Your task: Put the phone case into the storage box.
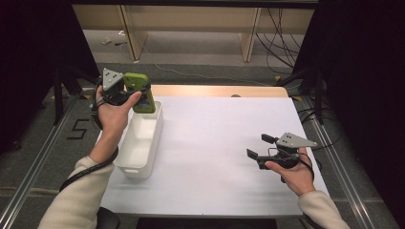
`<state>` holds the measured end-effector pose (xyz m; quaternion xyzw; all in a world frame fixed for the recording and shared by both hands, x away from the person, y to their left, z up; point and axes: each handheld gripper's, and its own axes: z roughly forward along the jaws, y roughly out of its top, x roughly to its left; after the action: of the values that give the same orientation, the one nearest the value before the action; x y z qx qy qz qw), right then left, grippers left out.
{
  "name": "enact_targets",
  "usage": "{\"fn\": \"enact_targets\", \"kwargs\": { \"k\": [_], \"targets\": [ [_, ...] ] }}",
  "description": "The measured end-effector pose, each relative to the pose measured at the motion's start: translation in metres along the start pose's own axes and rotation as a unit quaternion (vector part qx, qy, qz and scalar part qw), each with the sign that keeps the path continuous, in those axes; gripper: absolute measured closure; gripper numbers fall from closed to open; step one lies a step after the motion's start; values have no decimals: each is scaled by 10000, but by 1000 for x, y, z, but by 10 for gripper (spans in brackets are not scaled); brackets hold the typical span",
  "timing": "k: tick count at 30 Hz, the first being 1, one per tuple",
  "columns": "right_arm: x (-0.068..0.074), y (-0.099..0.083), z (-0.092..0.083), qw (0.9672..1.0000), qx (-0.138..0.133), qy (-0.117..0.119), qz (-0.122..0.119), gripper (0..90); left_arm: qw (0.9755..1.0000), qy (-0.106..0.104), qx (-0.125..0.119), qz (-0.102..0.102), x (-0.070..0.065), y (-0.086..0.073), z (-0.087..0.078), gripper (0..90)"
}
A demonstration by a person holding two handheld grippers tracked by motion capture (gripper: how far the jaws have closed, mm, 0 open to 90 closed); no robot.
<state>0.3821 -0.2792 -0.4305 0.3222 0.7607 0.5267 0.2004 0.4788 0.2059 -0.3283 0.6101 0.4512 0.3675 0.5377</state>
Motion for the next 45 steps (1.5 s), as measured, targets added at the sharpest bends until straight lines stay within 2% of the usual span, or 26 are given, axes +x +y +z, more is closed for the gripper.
{"fn": "enact_targets", "kwargs": {
  "k": [45],
  "targets": [
    [0, -1, 0, 10000, 18, 17, 2, 159, 10000, 53, 25, 6, 2, 1, 14, 167]
  ]
}}
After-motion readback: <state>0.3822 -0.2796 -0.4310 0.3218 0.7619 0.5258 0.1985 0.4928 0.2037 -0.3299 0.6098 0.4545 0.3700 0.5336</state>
